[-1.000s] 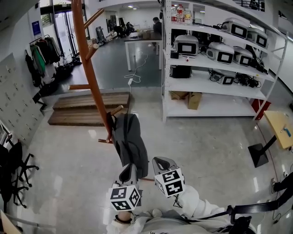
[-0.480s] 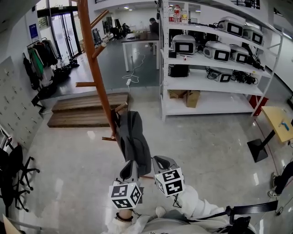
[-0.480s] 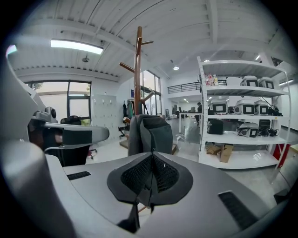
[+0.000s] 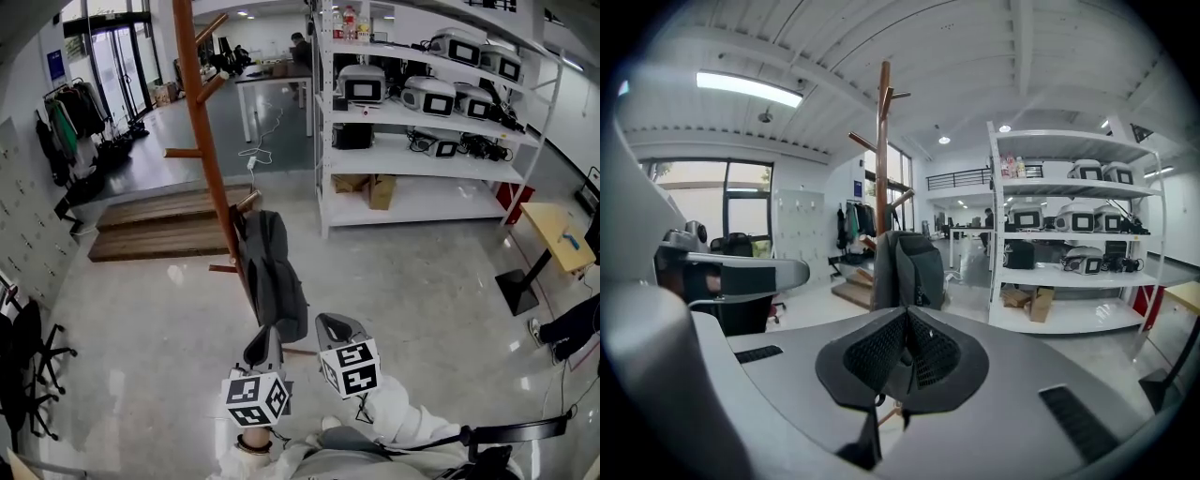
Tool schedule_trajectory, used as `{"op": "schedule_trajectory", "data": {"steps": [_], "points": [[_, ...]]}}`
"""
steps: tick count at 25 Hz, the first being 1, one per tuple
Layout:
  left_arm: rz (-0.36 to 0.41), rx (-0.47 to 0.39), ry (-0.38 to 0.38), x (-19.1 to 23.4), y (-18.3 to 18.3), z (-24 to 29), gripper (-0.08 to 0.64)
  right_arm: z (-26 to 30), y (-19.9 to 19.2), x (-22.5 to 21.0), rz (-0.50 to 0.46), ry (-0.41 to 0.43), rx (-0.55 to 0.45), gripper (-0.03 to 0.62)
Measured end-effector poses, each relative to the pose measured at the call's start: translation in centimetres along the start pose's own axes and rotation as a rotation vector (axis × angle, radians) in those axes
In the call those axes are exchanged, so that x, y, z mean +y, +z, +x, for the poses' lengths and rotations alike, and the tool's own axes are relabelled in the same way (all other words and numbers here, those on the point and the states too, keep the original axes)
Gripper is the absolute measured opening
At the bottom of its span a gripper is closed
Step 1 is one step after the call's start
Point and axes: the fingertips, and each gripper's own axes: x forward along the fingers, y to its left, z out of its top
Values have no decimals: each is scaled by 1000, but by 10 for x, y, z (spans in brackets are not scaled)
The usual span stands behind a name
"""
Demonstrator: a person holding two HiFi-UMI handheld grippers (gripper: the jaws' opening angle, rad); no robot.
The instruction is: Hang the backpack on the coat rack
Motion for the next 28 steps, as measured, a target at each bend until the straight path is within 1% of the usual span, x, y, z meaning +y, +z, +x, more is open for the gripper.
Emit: {"op": "schedule_trajectory", "data": {"steps": [6,12,16,20,28], "points": [[11,-3,26,-4,0,-5,15,-6,8,16,-4,42,-28,12],[24,-13,40,-12,3,-3,16,-7,16,18,12,83,-56,12],[23,-14,53,-14,4,0,15,-6,22,19,-31,99,-53,11],[21,-15,70,-12,4,1,15,-4,26,17,-31,119,-56,11],[25,-8,75,-8,1,5,16,4,28,18,-36,138,-58,11]]}}
